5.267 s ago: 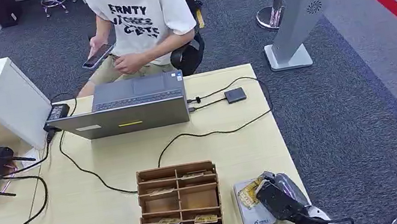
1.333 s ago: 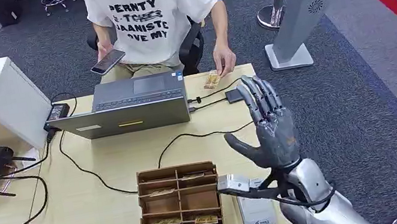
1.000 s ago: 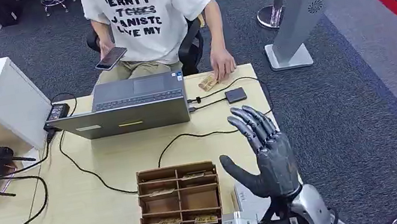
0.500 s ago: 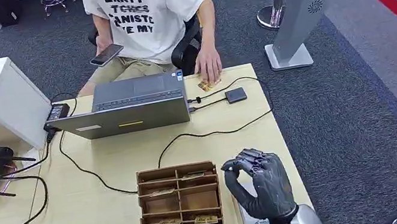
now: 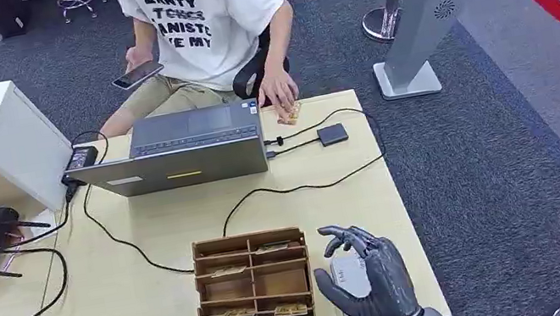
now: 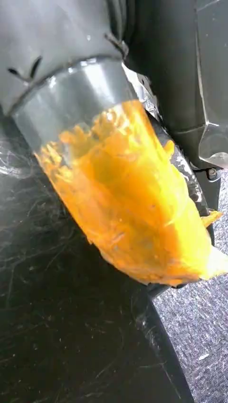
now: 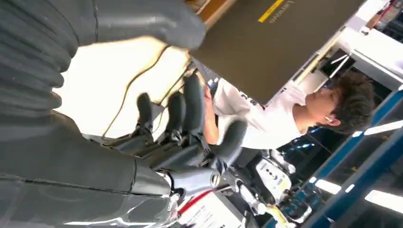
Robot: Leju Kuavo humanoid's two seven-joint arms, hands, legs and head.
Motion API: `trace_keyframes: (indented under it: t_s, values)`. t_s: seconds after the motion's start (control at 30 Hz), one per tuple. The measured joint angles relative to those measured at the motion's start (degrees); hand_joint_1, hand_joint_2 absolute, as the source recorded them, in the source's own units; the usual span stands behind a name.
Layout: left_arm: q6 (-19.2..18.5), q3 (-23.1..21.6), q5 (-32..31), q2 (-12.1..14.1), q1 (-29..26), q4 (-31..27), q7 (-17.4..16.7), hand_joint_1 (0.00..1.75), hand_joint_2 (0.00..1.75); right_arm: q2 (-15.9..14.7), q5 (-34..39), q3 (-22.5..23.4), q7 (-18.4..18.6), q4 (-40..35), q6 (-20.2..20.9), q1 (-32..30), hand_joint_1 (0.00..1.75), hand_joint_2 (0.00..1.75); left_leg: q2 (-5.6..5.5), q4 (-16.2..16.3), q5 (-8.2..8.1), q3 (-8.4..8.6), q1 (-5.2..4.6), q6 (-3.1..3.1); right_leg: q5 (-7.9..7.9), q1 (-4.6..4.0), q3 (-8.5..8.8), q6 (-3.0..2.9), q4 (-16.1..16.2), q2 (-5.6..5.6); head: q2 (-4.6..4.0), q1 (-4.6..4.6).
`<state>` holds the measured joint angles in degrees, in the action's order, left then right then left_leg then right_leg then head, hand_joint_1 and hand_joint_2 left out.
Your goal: Pass the card to the sensor for recognition and then transmit it.
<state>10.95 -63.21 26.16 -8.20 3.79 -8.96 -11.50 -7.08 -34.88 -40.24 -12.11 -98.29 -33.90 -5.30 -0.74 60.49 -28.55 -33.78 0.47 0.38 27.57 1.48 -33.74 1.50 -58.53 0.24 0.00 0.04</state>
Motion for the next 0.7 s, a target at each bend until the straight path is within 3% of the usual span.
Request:
trace_keyframes:
  t_s: [0.2,0.27,0.3,0.33,0.37,0.4,0.6,0.7]
  values:
    - [0.0,0.0,0.0,0.0,0.0,0.0,0.0,0.0,0.0,-0.3,-0.9,0.0,0.9,1.0,-0.3,-0.3,0.02,1.75,0.0,0.0,0.0,0.0,0.0,0.0,0.0,0.0,0.0,0.0,0.0,0.0,0.0,0.0]
    - [0.0,0.0,0.0,0.0,0.0,0.0,0.0,0.0,0.0,-0.3,-1.4,0.0,1.4,1.4,-0.4,-0.3,0.16,1.75,0.0,0.0,0.0,0.01,0.0,0.0,0.0,0.0,0.0,0.0,0.0,0.0,0.0,0.0]
    - [0.0,0.0,0.0,0.0,0.0,0.0,0.0,0.0,0.0,-0.4,-1.7,-0.1,1.5,1.5,-0.4,-0.3,0.82,1.75,0.0,0.0,0.0,0.01,0.0,0.0,0.0,0.0,0.0,0.0,0.0,0.0,0.0,-0.02]
    - [0.0,0.0,0.0,0.0,0.0,0.0,0.0,0.0,0.0,-0.4,-2.0,-0.1,1.7,1.7,-0.5,-0.3,1.22,1.75,0.0,0.0,0.0,0.01,0.0,0.0,0.0,0.0,0.0,0.0,0.0,0.0,0.0,0.0]
    - [0.0,0.0,0.0,0.0,0.0,0.0,0.0,0.0,0.0,-0.5,-2.4,-0.2,1.9,1.8,-0.6,-0.2,1.22,1.75,0.0,0.0,0.0,0.0,0.0,0.0,0.0,0.0,0.0,0.0,0.0,0.0,0.0,0.0]
    - [0.0,0.0,0.0,0.0,0.0,0.0,0.0,0.0,0.0,-0.5,-2.6,-0.2,2.0,1.9,-0.7,-0.2,1.5,1.75,0.0,0.0,0.0,0.0,0.0,0.0,0.0,0.0,0.0,0.0,0.0,0.0,0.0,0.0]
    - [0.0,0.0,0.0,0.0,0.0,0.0,0.0,0.0,0.0,-0.6,-4.7,-0.3,3.1,2.5,-1.0,-0.1,1.66,1.75,0.0,0.0,0.0,0.0,0.0,0.0,0.0,0.0,0.0,0.0,0.0,0.0,0.0,0.0]
    - [0.0,0.0,-0.1,0.0,0.0,0.0,0.0,0.0,0.0,-0.6,-6.1,-0.3,3.7,2.6,-1.3,0.0,1.64,1.75,0.0,0.0,0.0,0.0,0.0,0.0,0.0,0.0,0.0,0.0,0.0,0.0,0.0,0.0]
